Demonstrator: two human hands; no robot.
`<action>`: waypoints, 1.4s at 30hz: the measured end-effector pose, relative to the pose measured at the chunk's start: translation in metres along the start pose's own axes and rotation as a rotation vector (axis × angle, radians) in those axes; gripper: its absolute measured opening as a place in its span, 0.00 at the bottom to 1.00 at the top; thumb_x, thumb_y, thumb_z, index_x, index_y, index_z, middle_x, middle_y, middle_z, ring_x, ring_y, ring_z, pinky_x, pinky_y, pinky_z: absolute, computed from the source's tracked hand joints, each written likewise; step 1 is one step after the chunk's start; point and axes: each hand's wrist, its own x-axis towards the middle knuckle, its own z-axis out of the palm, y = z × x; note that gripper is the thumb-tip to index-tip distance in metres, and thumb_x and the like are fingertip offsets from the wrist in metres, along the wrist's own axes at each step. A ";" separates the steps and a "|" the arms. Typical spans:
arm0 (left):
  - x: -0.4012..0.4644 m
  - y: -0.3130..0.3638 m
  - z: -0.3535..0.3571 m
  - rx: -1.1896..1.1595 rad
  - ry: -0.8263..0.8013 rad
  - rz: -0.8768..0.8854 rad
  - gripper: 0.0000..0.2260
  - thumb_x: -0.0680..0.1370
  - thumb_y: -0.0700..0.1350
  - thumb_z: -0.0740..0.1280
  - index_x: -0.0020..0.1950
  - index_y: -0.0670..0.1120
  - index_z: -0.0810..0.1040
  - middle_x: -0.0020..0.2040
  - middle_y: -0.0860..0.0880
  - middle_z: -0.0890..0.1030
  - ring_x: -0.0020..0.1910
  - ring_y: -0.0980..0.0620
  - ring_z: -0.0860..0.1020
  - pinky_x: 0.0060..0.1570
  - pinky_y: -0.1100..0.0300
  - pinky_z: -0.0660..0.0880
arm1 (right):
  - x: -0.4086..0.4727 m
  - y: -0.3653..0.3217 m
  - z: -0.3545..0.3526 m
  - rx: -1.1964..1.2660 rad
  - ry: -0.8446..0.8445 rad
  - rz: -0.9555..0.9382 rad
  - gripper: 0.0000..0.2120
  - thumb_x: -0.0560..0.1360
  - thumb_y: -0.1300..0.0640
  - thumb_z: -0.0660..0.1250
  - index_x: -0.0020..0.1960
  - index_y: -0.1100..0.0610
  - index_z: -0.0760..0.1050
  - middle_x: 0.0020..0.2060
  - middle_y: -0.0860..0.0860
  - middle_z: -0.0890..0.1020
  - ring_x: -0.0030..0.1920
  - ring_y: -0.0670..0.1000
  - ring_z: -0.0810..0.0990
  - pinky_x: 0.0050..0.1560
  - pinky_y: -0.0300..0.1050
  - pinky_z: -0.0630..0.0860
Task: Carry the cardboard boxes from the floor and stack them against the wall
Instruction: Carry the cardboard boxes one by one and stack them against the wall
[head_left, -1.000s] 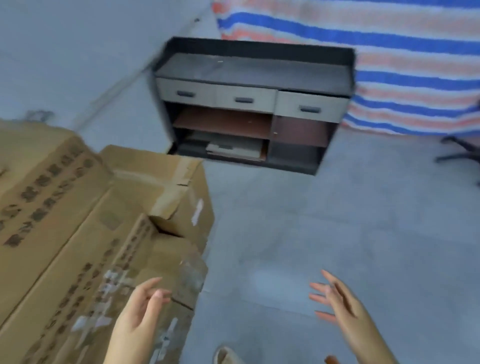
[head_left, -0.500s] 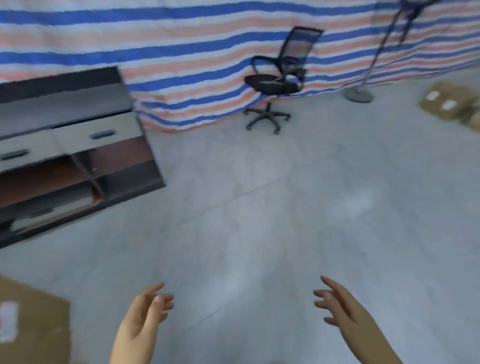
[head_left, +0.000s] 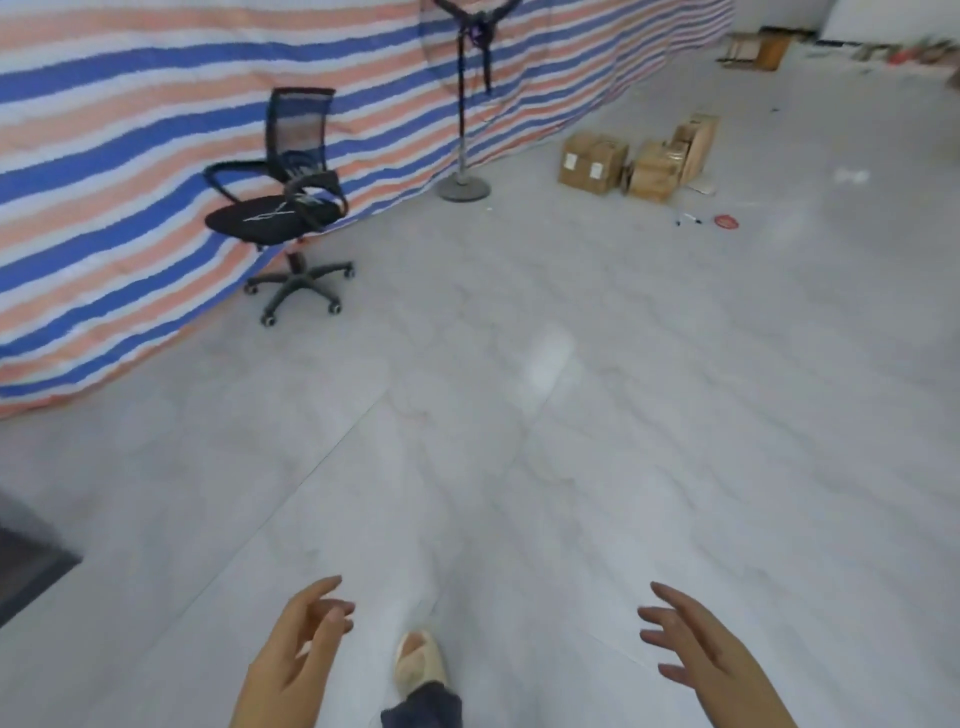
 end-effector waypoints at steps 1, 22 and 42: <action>0.015 0.003 0.007 -0.003 -0.015 -0.005 0.13 0.78 0.33 0.61 0.50 0.49 0.78 0.45 0.45 0.83 0.39 0.59 0.81 0.48 0.54 0.75 | 0.012 -0.004 0.002 0.014 0.026 0.008 0.10 0.79 0.60 0.61 0.56 0.50 0.78 0.48 0.49 0.84 0.51 0.49 0.82 0.48 0.48 0.76; 0.415 0.134 0.123 0.103 -0.239 0.017 0.11 0.79 0.34 0.61 0.53 0.48 0.77 0.45 0.45 0.83 0.38 0.59 0.80 0.55 0.45 0.74 | 0.323 -0.174 0.077 0.172 0.242 0.053 0.11 0.79 0.63 0.61 0.59 0.55 0.76 0.50 0.51 0.83 0.51 0.53 0.81 0.55 0.53 0.76; 0.750 0.270 0.378 -0.012 -0.199 0.049 0.11 0.80 0.33 0.58 0.56 0.44 0.76 0.46 0.42 0.82 0.38 0.60 0.81 0.38 0.70 0.76 | 0.755 -0.376 -0.038 0.006 0.154 -0.103 0.12 0.80 0.58 0.60 0.59 0.46 0.75 0.49 0.45 0.84 0.48 0.42 0.83 0.47 0.42 0.78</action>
